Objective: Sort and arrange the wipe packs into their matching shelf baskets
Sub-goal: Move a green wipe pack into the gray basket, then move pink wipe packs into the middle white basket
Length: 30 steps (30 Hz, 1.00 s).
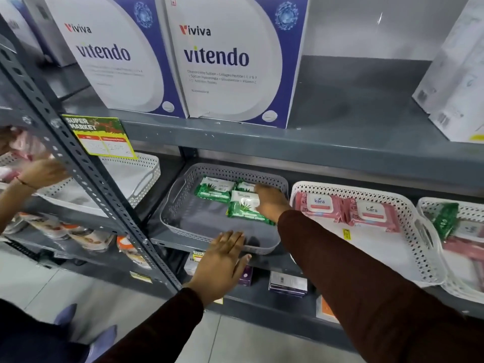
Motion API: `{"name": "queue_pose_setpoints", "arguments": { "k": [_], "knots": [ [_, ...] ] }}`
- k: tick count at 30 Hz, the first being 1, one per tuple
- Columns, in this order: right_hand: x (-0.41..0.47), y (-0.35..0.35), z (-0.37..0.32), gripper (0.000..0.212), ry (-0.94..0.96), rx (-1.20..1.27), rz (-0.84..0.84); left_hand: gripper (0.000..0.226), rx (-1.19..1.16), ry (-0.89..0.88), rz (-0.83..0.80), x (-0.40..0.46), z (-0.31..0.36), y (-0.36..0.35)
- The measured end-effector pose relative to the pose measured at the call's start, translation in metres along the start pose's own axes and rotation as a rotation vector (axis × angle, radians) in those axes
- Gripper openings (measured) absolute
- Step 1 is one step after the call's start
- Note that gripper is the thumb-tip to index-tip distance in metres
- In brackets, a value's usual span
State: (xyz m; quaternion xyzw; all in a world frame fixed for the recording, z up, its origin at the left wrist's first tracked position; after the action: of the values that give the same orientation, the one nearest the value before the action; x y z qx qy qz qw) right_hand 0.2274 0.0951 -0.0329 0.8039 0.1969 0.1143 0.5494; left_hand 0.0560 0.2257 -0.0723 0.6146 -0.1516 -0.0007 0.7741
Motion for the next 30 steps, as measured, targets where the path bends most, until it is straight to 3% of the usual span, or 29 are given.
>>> {"name": "queue_pose_setpoints", "arguments": {
  "k": [5, 8, 11, 18, 21, 24, 26, 30],
  "knots": [
    [-0.033, 0.019, 0.014, 0.050, 0.049, 0.200, 0.222, 0.052, -0.054, -0.056, 0.005, 0.006, 0.029, -0.005],
    [-0.071, 0.041, 0.046, 0.039, 0.032, 0.330, 0.462, 0.057, -0.111, -0.108, -0.018, 0.011, 0.059, -0.013],
    [-0.116, 0.059, 0.090, 0.029, -0.020, 0.413, 0.583, 0.057, -0.151, -0.221, -0.022, 0.016, 0.096, -0.024],
    [-0.251, 0.101, 0.245, 0.020, -0.438, 0.322, 0.850, 0.057, -0.168, -0.429, -0.119, 0.032, 0.202, -0.051],
    [-0.296, 0.106, 0.296, 0.033, -0.779, 0.222, 0.807, 0.059, -0.154, -0.452, -0.122, 0.039, 0.232, -0.057],
    [-0.324, 0.104, 0.328, 0.067, -1.053, 0.132, 0.517, 0.059, -0.159, -0.451, -0.115, 0.040, 0.252, -0.063],
    [-0.333, 0.103, 0.341, 0.083, -1.114, 0.163, 0.408, 0.060, -0.168, -0.427, -0.115, 0.039, 0.262, -0.067],
    [-0.337, 0.109, 0.357, 0.080, -1.128, 0.171, 0.435, 0.061, -0.158, -0.393, -0.119, 0.039, 0.270, -0.072]
  ]
}}
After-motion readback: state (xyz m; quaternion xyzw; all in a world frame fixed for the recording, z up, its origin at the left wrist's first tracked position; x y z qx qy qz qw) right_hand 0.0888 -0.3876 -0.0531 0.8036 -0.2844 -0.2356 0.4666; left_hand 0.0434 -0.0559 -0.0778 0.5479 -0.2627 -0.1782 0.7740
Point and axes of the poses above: each hand's wrist, its own x-axis towards the middle knuckle, its own y-axis out of the back of the hand, z = x × y, the point moved 3 cm from there along x, towards the middle knuckle, and after that the axes turned 7 degrees about y, right-handed, at the moved point
